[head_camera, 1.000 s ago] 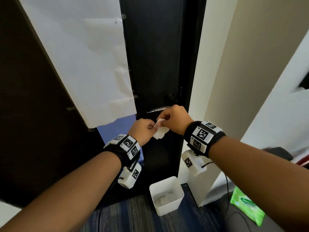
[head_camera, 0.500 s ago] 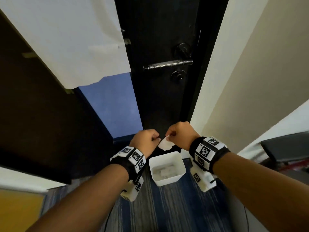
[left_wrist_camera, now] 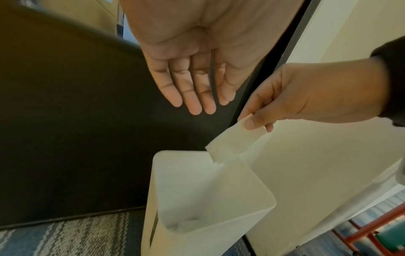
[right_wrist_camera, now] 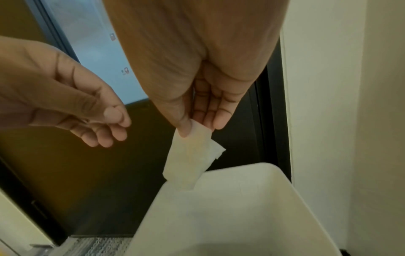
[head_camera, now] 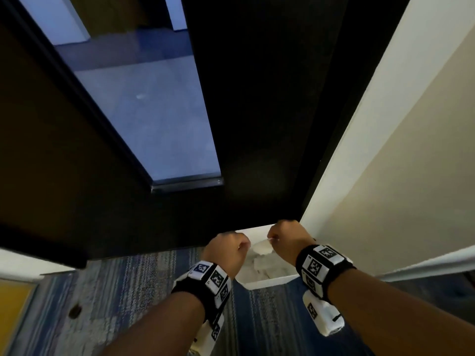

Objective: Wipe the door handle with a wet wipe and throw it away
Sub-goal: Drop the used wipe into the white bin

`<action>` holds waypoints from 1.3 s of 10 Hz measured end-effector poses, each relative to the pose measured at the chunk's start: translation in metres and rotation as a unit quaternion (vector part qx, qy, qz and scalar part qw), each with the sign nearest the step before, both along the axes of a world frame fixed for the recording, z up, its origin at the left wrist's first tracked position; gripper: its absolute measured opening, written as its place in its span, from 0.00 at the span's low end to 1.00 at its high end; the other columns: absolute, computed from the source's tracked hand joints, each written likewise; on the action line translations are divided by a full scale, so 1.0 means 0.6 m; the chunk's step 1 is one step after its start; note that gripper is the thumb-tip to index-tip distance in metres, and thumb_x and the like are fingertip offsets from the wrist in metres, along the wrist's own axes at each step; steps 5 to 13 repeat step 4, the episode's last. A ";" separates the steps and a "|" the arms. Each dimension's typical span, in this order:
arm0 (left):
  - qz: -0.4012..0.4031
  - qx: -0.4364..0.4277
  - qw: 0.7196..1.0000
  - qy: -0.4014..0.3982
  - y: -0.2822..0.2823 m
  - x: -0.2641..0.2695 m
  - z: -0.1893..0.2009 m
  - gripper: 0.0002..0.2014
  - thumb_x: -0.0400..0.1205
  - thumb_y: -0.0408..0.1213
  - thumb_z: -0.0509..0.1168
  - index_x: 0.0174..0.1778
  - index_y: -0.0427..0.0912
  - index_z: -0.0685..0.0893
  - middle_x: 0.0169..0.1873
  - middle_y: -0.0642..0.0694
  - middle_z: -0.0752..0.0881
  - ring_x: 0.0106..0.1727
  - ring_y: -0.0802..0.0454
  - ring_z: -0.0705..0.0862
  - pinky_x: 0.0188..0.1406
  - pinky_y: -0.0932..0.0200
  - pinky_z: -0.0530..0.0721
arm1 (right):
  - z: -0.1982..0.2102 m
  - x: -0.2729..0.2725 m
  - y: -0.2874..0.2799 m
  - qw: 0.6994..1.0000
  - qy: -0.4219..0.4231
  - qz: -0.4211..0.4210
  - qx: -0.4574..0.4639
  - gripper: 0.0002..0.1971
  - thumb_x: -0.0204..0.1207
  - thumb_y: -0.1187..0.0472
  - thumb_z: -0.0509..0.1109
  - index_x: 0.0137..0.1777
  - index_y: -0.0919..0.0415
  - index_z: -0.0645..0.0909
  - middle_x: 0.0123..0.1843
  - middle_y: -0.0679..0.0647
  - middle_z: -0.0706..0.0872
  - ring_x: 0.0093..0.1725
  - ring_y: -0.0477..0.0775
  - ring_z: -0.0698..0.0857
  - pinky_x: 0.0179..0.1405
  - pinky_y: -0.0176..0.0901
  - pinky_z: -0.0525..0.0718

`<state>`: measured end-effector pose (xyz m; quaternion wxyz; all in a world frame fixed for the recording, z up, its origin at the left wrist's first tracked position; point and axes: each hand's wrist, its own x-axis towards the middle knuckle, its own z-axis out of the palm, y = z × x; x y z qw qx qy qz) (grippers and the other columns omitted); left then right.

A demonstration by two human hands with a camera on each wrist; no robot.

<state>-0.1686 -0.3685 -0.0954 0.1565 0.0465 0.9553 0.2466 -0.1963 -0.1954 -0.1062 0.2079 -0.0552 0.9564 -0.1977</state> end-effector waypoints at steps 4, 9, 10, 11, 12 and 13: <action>0.019 -0.005 0.999 -0.044 -0.027 -0.004 -0.119 0.17 0.83 0.49 0.58 0.66 0.51 0.80 0.58 0.50 0.86 0.59 0.52 0.83 0.56 0.57 0.81 | -0.167 -0.028 -0.006 0.996 -0.035 0.026 0.073 0.14 0.78 0.62 0.62 0.59 0.59 0.84 0.60 0.60 0.87 0.60 0.62 0.84 0.57 0.47 0.81; 0.019 -0.005 0.999 -0.044 -0.027 -0.004 -0.119 0.17 0.83 0.49 0.58 0.66 0.51 0.80 0.58 0.50 0.86 0.59 0.52 0.83 0.56 0.57 0.81 | -0.167 -0.028 -0.006 0.996 -0.035 0.026 0.073 0.14 0.78 0.62 0.62 0.59 0.59 0.84 0.60 0.60 0.87 0.60 0.62 0.84 0.57 0.47 0.81; 0.019 -0.005 0.999 -0.044 -0.027 -0.004 -0.119 0.17 0.83 0.49 0.58 0.66 0.51 0.80 0.58 0.50 0.86 0.59 0.52 0.83 0.56 0.57 0.81 | -0.167 -0.028 -0.006 0.996 -0.035 0.026 0.073 0.14 0.78 0.62 0.62 0.59 0.59 0.84 0.60 0.60 0.87 0.60 0.62 0.84 0.57 0.47 0.81; 0.019 -0.005 0.999 -0.044 -0.027 -0.004 -0.119 0.17 0.83 0.49 0.58 0.66 0.51 0.80 0.58 0.50 0.86 0.59 0.52 0.83 0.56 0.57 0.81 | -0.167 -0.028 -0.006 0.996 -0.035 0.026 0.073 0.14 0.78 0.62 0.62 0.59 0.59 0.84 0.60 0.60 0.87 0.60 0.62 0.84 0.57 0.47 0.81; 0.019 -0.005 0.999 -0.044 -0.027 -0.004 -0.119 0.17 0.83 0.49 0.58 0.66 0.51 0.80 0.58 0.50 0.86 0.59 0.52 0.83 0.56 0.57 0.81 | -0.167 -0.028 -0.006 0.996 -0.035 0.026 0.073 0.14 0.78 0.62 0.62 0.59 0.59 0.84 0.60 0.60 0.87 0.60 0.62 0.84 0.57 0.47 0.81; 0.019 -0.005 0.999 -0.044 -0.027 -0.004 -0.119 0.17 0.83 0.49 0.58 0.66 0.51 0.80 0.58 0.50 0.86 0.59 0.52 0.83 0.56 0.57 0.81 | -0.167 -0.028 -0.006 0.996 -0.035 0.026 0.073 0.14 0.78 0.62 0.62 0.59 0.59 0.84 0.60 0.60 0.87 0.60 0.62 0.84 0.57 0.47 0.81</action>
